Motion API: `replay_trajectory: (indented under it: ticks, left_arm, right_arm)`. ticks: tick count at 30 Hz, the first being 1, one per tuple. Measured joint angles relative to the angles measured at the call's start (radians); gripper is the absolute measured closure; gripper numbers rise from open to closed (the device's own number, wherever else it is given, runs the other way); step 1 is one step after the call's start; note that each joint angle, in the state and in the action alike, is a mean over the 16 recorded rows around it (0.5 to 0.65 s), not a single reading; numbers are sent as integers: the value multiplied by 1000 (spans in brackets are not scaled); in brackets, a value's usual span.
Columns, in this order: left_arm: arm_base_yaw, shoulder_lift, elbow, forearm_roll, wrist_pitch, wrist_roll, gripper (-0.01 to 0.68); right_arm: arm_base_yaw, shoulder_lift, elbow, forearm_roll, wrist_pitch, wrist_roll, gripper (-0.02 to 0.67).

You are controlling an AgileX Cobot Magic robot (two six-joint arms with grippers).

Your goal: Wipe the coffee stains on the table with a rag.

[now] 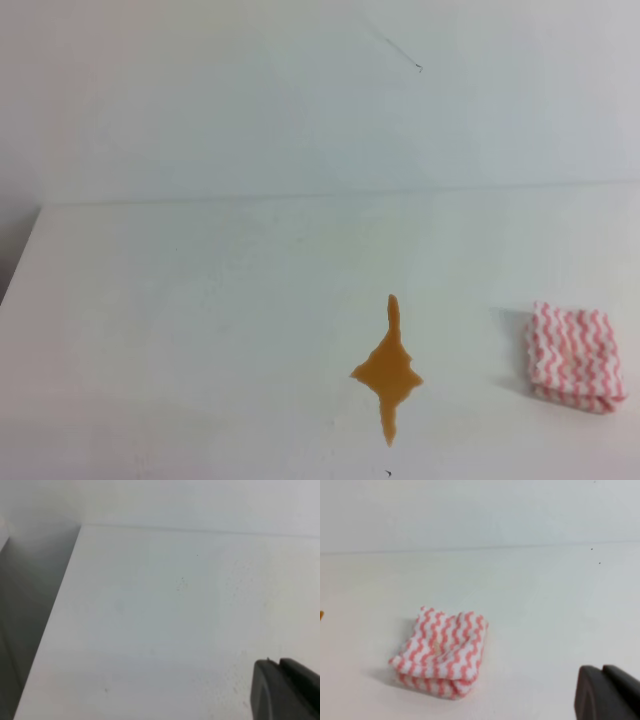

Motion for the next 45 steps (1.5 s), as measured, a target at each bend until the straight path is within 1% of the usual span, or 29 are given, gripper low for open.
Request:
replay_trajectory:
  ticks: [11, 27, 32, 41, 45]
  left_arm:
    - [0, 0, 0, 0, 0, 0, 674]
    - [0, 2, -3, 0, 1, -1, 674]
    - [0, 2, -3, 0, 0, -1, 674]
    - [0, 2, -3, 0, 0, 0, 674]
    - [0, 2, -3, 0, 0, 0, 673]
  right_arm:
    - [0, 0, 0, 0, -19, 0, 653]
    - [0, 0, 0, -1, -116, -7, 653]
    - [0, 0, 0, -1, -230, -39, 653]
    - [0, 1, 0, 0, -555, -124, 652]
    - [0, 1, 0, 10, -659, -151, 652]
